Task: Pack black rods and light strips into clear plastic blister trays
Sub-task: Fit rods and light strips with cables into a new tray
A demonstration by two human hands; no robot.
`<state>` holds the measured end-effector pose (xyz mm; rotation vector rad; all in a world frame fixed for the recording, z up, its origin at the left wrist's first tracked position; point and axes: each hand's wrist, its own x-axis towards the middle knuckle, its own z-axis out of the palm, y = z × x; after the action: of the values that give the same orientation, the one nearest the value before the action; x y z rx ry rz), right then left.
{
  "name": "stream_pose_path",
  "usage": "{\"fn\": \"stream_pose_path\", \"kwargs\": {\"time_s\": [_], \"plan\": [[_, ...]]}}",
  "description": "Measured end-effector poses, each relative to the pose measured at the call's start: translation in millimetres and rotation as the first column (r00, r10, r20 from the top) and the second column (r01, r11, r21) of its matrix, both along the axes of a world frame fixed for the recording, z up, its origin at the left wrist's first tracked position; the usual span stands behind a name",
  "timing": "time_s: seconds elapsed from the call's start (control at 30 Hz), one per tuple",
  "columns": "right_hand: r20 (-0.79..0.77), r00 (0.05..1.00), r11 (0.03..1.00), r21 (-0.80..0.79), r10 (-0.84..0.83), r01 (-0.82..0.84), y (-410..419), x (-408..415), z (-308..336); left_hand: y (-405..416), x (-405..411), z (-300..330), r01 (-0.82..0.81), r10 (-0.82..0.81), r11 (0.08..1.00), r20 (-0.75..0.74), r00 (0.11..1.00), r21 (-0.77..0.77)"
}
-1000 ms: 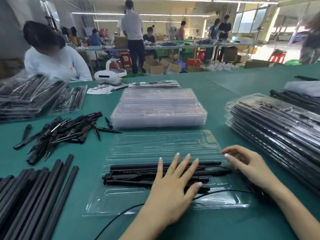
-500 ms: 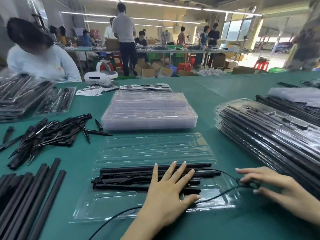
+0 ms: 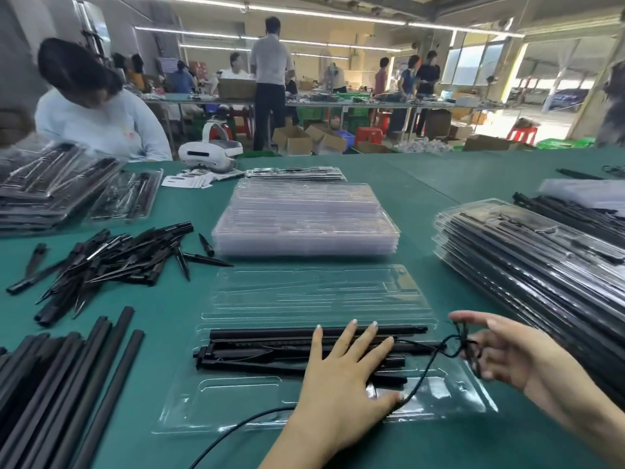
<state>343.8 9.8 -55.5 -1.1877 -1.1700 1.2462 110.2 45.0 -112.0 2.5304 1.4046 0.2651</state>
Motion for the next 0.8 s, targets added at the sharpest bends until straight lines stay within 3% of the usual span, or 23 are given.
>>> {"fn": "stream_pose_path", "kwargs": {"time_s": [0.07, 0.13, 0.2, 0.27, 0.43, 0.67, 0.8], "plan": [[0.057, 0.995, 0.996, 0.005, 0.083, -0.084, -3, 0, 2, 0, 0, -1, 0.001, -0.001, 1.0, 0.007, 1.0, 0.002], [0.283, 0.953, 0.99, 0.065, 0.105, -0.128, -5, 0, 4, 0, 0, -1, 0.001, -0.001, 1.0, 0.013, 1.0, 0.011], [0.583, 0.812, 0.976, 0.169, 0.013, -0.137, -4, -1, 5, 0, -1, -2, -0.001, 0.001, 1.0, 0.02, 1.0, 0.023], [0.731, 0.669, 0.937, 0.313, -0.134, -0.154, -2, -1, 9, 0, -1, -3, -0.001, 0.0, 0.999, 0.022, 1.0, 0.033], [0.778, 0.595, 0.87, 0.423, -0.203, -0.256, 6, -3, 10, 0, 0, -4, 0.002, -0.003, 1.0, 0.034, 0.999, 0.031], [0.643, 0.755, 0.918, 0.366, -0.132, -0.151, 6, -12, 1, -1, 0, -3, 0.004, -0.005, 0.999, 0.029, 1.0, 0.035], [0.527, 0.828, 0.912, 0.407, -0.194, -0.046, 9, -16, -8, -1, -1, -3, 0.008, -0.009, 0.999, 0.031, 0.999, 0.039]]}}
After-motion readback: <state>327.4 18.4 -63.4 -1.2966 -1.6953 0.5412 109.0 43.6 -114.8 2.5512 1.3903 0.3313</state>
